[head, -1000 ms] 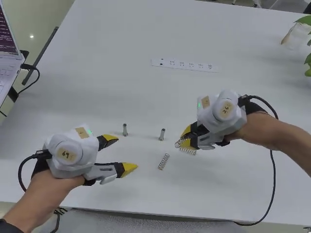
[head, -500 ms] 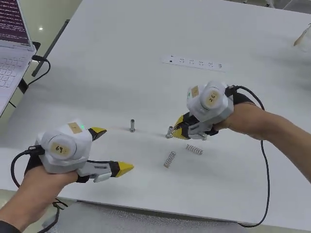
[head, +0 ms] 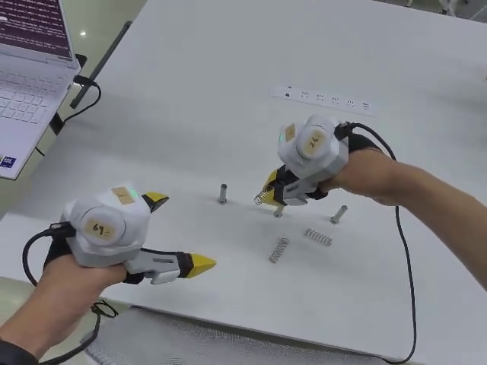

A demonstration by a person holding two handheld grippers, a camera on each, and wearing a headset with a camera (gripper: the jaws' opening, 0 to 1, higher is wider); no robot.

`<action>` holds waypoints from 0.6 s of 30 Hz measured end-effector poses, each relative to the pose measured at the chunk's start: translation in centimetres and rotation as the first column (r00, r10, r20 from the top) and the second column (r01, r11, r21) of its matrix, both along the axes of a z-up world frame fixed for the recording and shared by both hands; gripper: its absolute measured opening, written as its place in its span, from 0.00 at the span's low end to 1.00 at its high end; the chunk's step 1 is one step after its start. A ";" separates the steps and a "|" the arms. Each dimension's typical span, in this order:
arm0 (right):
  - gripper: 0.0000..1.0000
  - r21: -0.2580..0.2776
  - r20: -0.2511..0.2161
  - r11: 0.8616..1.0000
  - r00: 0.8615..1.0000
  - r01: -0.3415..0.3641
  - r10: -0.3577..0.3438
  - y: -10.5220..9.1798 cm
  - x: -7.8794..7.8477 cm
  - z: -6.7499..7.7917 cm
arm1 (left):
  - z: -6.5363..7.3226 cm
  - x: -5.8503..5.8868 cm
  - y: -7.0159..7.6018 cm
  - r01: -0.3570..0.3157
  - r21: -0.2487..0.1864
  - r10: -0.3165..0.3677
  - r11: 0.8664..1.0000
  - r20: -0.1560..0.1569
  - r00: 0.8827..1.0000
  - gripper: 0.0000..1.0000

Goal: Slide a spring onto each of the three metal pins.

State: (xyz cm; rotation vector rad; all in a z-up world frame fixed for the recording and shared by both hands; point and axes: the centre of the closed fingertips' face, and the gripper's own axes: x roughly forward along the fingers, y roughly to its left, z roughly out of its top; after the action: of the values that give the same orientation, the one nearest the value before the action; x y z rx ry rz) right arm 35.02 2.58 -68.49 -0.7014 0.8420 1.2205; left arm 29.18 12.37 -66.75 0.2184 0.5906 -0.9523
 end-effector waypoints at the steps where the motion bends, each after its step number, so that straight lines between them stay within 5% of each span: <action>1: 0.09 -0.004 0.002 1.000 1.000 -0.007 0.007 0.3 0.2 -0.1 | 0.0 0.0 0.1 -0.003 -0.001 0.003 1.000 -0.001 1.000 0.80; 18: 0.09 -0.046 -0.003 0.996 0.997 -0.071 0.071 2.4 3.1 -1.3 | 0.1 0.1 0.2 -0.008 -0.016 0.008 1.000 -0.008 1.000 0.80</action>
State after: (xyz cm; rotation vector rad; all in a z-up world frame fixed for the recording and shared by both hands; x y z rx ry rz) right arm 38.16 4.96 -69.78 -0.7736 0.8544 1.2683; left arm 29.24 12.57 -66.64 0.1981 0.5903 -0.9498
